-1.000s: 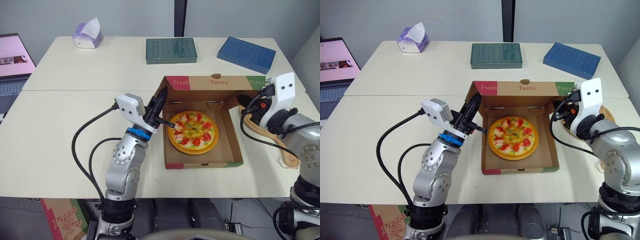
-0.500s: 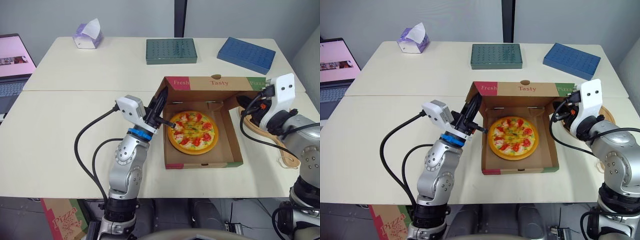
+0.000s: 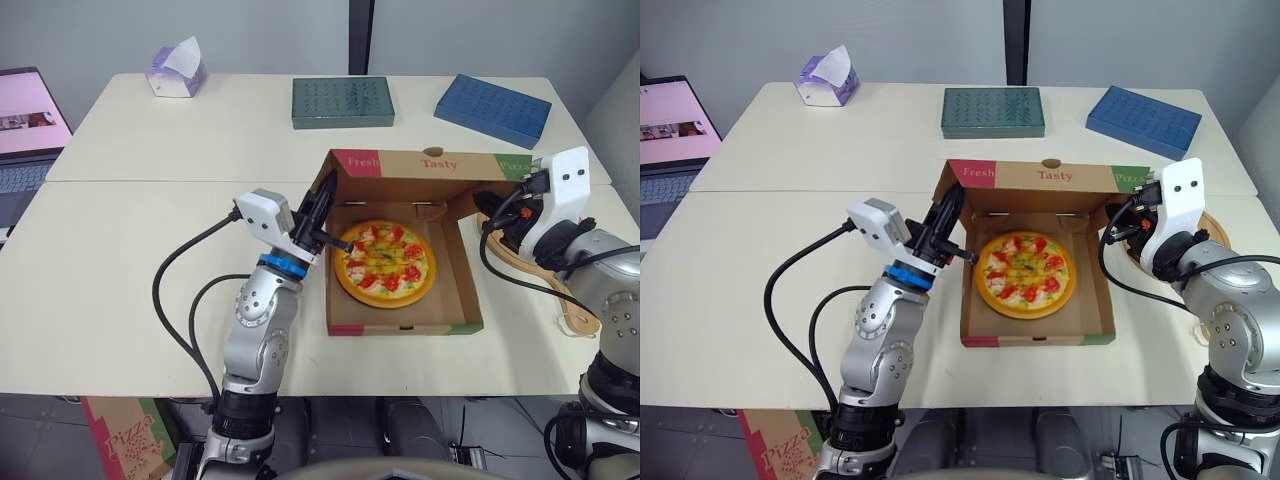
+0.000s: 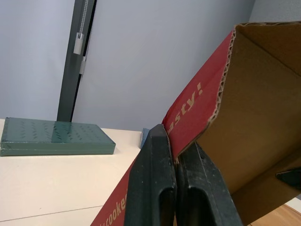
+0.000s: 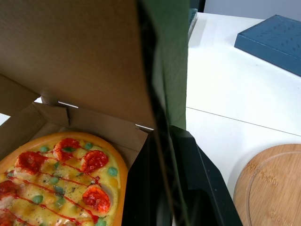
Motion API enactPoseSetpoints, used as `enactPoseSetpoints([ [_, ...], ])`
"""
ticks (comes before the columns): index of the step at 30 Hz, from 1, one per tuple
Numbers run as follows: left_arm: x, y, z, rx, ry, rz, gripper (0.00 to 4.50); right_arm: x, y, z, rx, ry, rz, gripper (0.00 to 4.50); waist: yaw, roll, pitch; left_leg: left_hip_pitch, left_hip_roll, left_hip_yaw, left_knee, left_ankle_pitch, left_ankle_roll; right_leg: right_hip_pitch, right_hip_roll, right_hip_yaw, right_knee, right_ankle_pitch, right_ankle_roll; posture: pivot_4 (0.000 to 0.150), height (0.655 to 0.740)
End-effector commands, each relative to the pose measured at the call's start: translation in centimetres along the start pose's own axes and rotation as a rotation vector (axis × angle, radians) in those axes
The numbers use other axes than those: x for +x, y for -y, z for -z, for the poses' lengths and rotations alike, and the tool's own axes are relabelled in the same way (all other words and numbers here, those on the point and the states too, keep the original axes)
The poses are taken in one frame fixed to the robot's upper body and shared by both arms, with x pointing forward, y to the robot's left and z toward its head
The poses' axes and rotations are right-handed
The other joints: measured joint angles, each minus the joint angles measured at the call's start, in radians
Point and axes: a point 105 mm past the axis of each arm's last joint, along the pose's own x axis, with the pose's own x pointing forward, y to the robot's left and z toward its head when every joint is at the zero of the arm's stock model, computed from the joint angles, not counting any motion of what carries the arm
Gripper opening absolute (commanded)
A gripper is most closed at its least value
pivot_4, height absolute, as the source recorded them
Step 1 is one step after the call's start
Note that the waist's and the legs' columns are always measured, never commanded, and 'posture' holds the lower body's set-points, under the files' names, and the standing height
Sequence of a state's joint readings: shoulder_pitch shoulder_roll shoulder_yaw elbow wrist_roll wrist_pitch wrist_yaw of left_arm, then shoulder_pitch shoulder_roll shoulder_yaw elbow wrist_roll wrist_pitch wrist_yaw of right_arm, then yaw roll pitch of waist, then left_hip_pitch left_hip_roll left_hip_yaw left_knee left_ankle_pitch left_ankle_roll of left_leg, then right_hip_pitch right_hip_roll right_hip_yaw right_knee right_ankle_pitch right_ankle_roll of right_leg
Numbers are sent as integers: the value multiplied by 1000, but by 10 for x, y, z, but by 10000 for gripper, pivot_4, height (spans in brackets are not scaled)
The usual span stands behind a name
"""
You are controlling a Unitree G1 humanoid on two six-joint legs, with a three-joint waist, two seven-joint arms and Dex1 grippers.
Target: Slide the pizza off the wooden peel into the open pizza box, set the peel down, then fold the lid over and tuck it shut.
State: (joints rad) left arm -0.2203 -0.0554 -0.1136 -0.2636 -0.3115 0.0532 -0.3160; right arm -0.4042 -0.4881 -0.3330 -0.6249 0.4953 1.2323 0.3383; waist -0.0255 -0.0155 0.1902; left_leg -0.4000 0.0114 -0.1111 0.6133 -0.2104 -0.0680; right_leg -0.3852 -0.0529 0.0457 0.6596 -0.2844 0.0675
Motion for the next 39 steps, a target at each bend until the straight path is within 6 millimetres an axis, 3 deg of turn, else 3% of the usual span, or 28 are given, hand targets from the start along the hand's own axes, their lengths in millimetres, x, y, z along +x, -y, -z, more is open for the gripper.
enactPoseSetpoints([
  [1,16,64,3,-84,-6,250,0,3,-57,-7,-29,24,-297,641,0,0,0,0,0,0,0,0,0,0,0,0,0,0,0,1500,7400],
  [9,23,12,-21,20,-112,272,0,-1,-36,-12,-81,12,-257,641,-2,0,0,0,0,0,0,0,0,0,0,0,0,-3,4,1500,7400],
  [26,38,-47,-39,-53,-510,467,0,10,-27,-24,-173,9,-266,641,-9,-2,1,0,0,0,-1,0,0,-2,0,-1,0,-3,4,1500,7400],
  [39,43,-55,-42,74,-466,522,0,11,-25,-25,-171,11,-268,641,-9,-2,1,0,1,0,-3,0,0,-3,0,0,1,0,0,1500,7400],
])
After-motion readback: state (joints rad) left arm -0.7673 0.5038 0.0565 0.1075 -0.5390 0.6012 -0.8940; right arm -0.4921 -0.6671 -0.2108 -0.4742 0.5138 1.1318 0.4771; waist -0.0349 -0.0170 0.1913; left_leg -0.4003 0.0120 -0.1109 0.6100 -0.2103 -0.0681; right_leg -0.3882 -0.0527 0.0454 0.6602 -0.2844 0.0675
